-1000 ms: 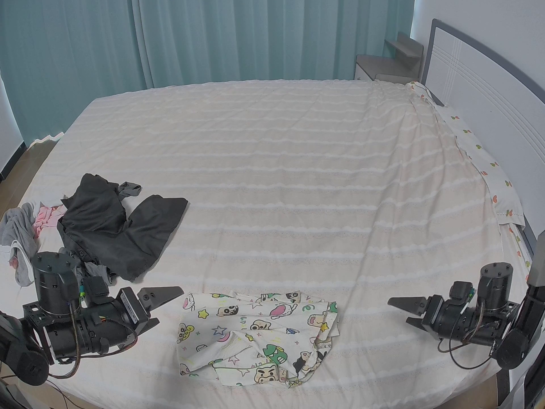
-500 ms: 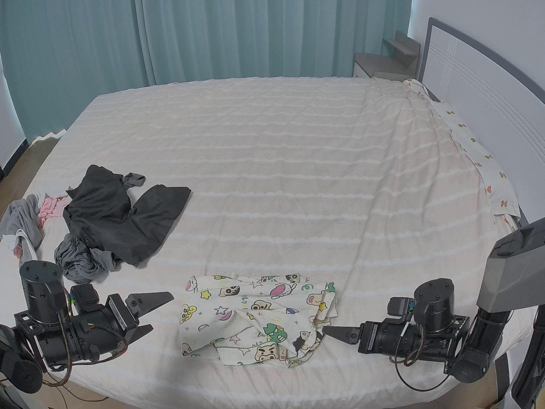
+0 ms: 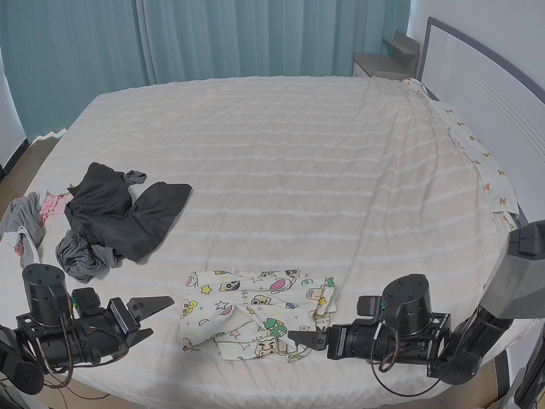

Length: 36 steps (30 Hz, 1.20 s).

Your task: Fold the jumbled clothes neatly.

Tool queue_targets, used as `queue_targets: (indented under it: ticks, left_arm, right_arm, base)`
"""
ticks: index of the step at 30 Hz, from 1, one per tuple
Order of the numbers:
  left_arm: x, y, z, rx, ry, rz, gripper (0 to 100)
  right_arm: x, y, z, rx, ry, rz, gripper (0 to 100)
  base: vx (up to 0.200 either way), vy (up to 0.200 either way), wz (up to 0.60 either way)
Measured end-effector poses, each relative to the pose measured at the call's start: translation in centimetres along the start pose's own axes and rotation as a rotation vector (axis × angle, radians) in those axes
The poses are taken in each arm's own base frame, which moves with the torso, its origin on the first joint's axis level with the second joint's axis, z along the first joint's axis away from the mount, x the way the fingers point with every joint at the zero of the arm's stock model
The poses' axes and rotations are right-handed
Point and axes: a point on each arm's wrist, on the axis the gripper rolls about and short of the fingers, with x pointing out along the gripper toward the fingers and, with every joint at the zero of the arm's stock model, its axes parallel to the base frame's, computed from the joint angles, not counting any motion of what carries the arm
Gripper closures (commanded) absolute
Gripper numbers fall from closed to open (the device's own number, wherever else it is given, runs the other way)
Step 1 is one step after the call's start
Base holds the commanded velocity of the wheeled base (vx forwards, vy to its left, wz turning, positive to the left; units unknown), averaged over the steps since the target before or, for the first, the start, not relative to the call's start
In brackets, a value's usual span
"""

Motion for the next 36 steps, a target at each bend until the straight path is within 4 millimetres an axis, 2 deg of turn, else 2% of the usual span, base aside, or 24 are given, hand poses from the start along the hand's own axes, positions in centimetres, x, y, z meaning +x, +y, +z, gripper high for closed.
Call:
queue_targets:
  ticks: [8, 16, 23, 36]
  left_arm:
    - [0.2, 0.2, 0.0, -0.003, 0.006, 0.009, 0]
    - [0.7, 0.4, 0.1, 0.004, -0.016, -0.014, 0]
    - [1.0, 0.9, -0.1, -0.004, -0.002, 0.01, 0]
    - [1.1, 1.0, -0.1, -0.006, -0.001, 0.017, 0]
  right_arm:
    - [1.7, 1.0, -0.3, -0.019, 0.016, 0.028, 0]
    - [4.3, 0.5, -2.2, -0.026, 0.082, 0.003, 0]
    - [5.7, -0.2, -2.9, -0.025, 0.104, -0.016, 0]
    - [7.1, -1.2, -2.3, -0.011, 0.08, -0.039, 0]
  base:
    - [0.0, 0.0, 0.0]
    - [0.0, 0.0, 0.0]
    - [0.0, 0.0, 0.0]
    - [0.0, 0.0, 0.0]
